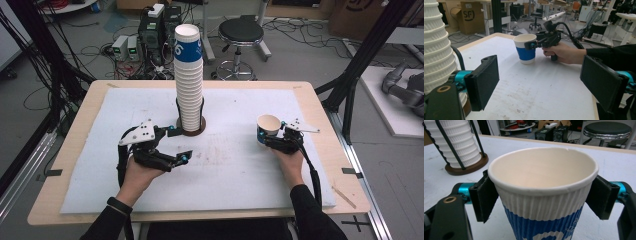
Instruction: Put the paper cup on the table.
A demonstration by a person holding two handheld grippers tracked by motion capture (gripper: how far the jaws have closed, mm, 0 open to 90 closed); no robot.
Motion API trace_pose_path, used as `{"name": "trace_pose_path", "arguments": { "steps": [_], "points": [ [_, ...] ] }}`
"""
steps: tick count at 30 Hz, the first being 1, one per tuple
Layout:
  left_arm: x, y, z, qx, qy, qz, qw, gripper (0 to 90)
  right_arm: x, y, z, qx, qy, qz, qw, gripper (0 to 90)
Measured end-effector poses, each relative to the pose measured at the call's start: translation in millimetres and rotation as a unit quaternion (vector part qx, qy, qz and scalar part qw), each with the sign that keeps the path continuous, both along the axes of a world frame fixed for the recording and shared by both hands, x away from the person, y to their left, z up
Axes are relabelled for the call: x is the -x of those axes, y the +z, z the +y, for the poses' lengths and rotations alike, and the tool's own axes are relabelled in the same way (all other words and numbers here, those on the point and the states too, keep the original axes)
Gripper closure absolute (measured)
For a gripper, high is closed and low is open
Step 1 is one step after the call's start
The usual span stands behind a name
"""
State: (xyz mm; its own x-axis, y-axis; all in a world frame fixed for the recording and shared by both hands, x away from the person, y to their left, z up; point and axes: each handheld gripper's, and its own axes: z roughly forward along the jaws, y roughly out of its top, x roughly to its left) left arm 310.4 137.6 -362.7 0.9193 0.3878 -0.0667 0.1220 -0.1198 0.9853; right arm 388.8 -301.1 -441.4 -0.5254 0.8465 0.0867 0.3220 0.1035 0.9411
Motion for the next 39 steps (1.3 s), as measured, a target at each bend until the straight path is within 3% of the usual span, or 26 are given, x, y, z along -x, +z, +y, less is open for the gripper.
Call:
{"name": "trace_pose_path", "arguments": {
  "steps": [10,16,23,39],
  "points": [
    [0.0,-0.4,-0.8,-0.002,-0.001,0.001,1.0,15.5,-0.8,0.3,-2.2,0.003,-0.001,0.008,1.0,18.7],
    [-0.1,-0.4,-1.5,-0.001,0.0,0.0,1.0,15.5,2.5,3.2,-1.9,0.019,-0.001,0.015,0.9997,18.5],
    [0.1,-0.5,-1.8,-0.001,0.0,0.001,1.0,15.5,5.7,5.7,-3.7,0.019,-0.006,0.037,0.9991,18.0],
    [-0.4,-0.8,-2.9,-0.003,-0.002,0.003,1.0,15.6,8.9,5.3,0.7,0.037,0.002,0.059,0.9976,13.6]
  ]
}}
